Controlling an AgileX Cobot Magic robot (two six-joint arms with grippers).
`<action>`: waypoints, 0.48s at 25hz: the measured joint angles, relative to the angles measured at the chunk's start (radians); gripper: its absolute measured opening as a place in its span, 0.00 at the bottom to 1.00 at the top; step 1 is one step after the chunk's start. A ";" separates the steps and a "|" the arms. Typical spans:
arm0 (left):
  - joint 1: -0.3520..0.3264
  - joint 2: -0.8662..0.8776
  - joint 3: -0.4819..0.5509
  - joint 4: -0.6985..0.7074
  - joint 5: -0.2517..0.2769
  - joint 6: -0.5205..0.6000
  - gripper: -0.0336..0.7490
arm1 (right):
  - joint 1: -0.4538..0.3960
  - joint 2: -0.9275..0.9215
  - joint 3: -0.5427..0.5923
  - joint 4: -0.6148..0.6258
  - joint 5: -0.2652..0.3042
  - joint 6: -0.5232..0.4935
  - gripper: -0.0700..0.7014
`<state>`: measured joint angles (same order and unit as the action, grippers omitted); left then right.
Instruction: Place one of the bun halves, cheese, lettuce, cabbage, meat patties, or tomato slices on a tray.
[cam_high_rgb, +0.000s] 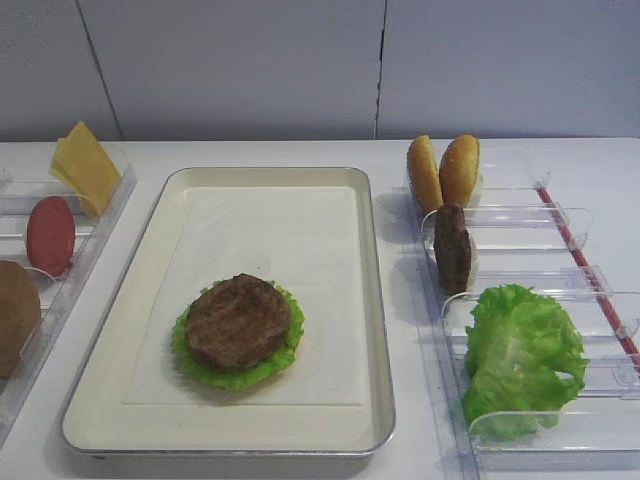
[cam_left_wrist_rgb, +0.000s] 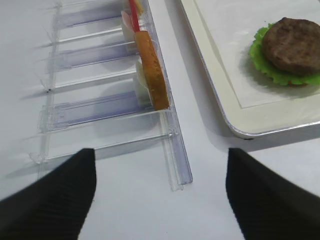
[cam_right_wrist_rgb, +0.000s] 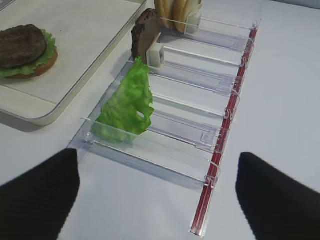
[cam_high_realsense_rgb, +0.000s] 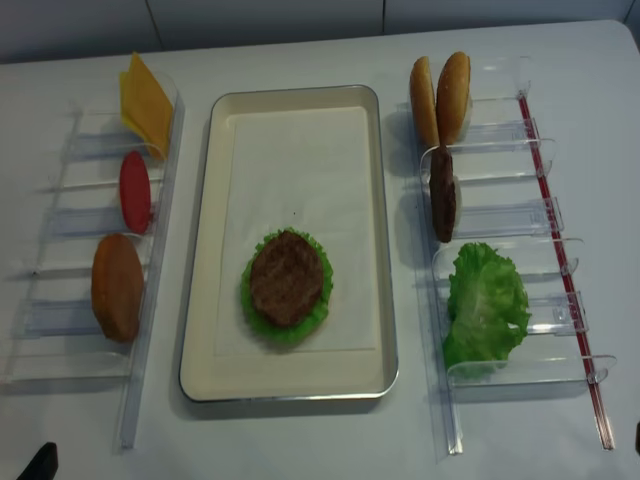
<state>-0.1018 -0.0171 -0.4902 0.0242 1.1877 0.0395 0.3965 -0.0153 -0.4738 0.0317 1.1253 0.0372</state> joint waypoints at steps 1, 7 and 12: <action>0.000 0.000 0.000 0.000 0.000 0.000 0.69 | 0.000 0.000 0.000 0.000 0.000 0.000 0.95; 0.000 0.000 0.000 0.000 0.000 0.000 0.69 | 0.000 -0.001 0.000 0.000 0.000 0.000 0.98; 0.000 0.000 0.000 0.000 0.000 0.000 0.69 | 0.000 -0.001 0.000 0.000 0.000 0.000 0.99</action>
<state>-0.1018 -0.0171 -0.4902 0.0242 1.1877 0.0395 0.3965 -0.0161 -0.4738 0.0317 1.1253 0.0372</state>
